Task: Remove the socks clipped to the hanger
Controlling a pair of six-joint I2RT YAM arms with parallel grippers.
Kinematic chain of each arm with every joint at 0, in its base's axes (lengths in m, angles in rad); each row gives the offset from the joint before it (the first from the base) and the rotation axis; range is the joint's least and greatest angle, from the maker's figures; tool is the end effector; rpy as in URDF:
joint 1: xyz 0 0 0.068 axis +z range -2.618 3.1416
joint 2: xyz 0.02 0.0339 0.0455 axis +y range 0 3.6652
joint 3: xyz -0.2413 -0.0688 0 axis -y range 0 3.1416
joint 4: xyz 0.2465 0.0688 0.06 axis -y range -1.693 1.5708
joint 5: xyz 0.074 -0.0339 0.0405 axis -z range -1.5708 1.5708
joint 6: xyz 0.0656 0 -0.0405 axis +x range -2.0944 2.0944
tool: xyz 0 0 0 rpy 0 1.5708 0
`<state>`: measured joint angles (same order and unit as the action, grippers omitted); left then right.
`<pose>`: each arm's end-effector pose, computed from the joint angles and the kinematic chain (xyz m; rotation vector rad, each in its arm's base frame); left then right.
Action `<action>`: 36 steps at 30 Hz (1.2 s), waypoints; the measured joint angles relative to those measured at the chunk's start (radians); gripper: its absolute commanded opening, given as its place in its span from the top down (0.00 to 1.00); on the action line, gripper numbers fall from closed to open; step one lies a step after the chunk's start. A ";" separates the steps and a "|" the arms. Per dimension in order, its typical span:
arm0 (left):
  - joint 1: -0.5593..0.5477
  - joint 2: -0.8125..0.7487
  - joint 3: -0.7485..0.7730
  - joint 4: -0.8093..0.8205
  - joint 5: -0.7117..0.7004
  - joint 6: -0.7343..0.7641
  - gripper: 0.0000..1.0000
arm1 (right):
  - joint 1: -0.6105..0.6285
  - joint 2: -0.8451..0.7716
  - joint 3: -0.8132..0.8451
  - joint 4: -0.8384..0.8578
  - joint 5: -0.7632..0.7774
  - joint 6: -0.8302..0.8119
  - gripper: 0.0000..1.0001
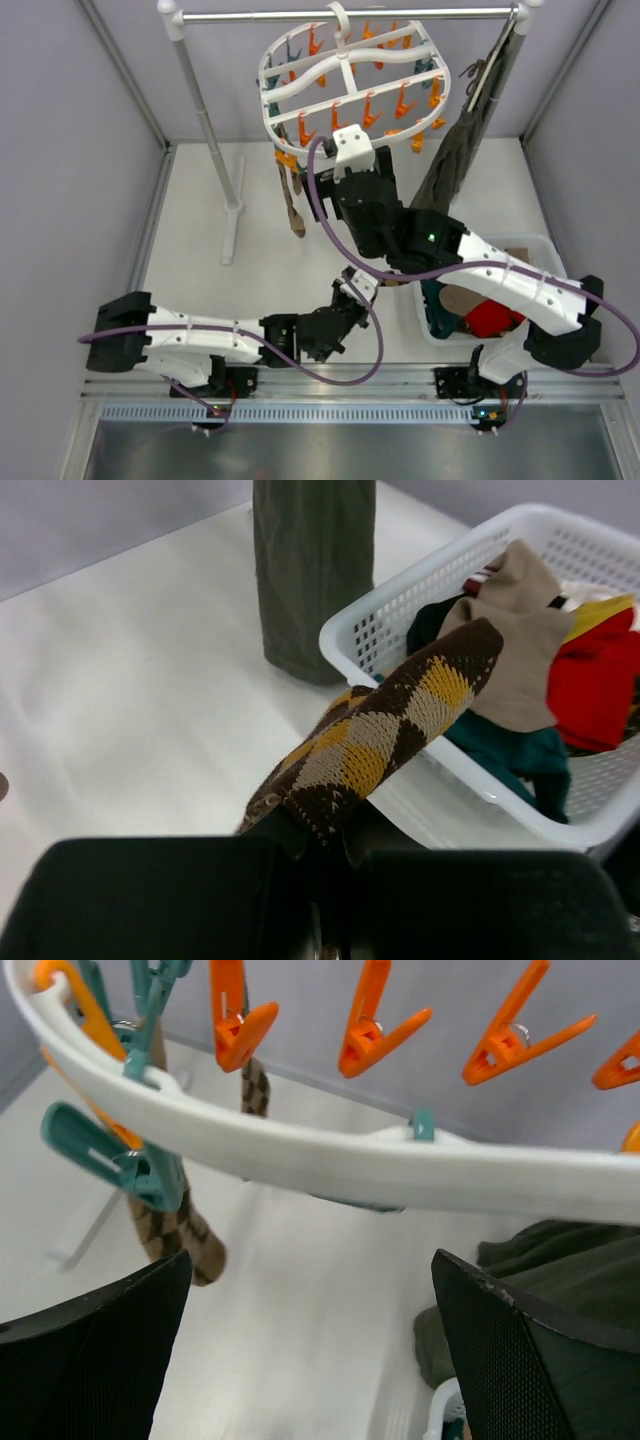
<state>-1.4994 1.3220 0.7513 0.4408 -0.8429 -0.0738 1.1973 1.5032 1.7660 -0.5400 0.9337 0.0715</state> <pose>0.0715 -0.3128 0.2495 0.5565 1.5841 -0.4763 0.1713 0.2925 0.4453 -0.3433 1.7005 0.0675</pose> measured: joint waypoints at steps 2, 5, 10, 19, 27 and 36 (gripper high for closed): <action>0.000 -0.052 -0.020 -0.002 0.034 -0.018 1.00 | 0.004 -0.051 -0.041 -0.005 -0.055 0.022 0.00; 0.000 -0.111 -0.051 -0.011 0.077 -0.044 1.00 | 0.005 -0.150 -0.132 -0.010 -0.142 0.057 0.01; 0.000 -0.185 -0.106 -0.052 0.133 -0.066 1.00 | 0.005 -0.337 -0.291 -0.008 -0.302 0.091 0.01; 0.000 -0.265 -0.148 -0.076 0.218 -0.083 1.00 | 0.006 -0.734 -0.660 0.078 -0.431 0.140 0.01; 0.000 -0.255 -0.142 -0.079 0.309 -0.085 1.00 | 0.006 -0.875 -0.693 0.063 -0.341 0.162 0.00; 0.000 -0.019 0.093 -0.092 0.440 -0.079 1.00 | 0.006 -1.071 -0.692 0.028 -0.251 0.235 0.01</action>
<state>-1.4994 1.3029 0.8440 0.3492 -0.4026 -0.1532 1.2037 0.4324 1.0740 -0.5117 0.6823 0.3065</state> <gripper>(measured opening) 0.027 0.993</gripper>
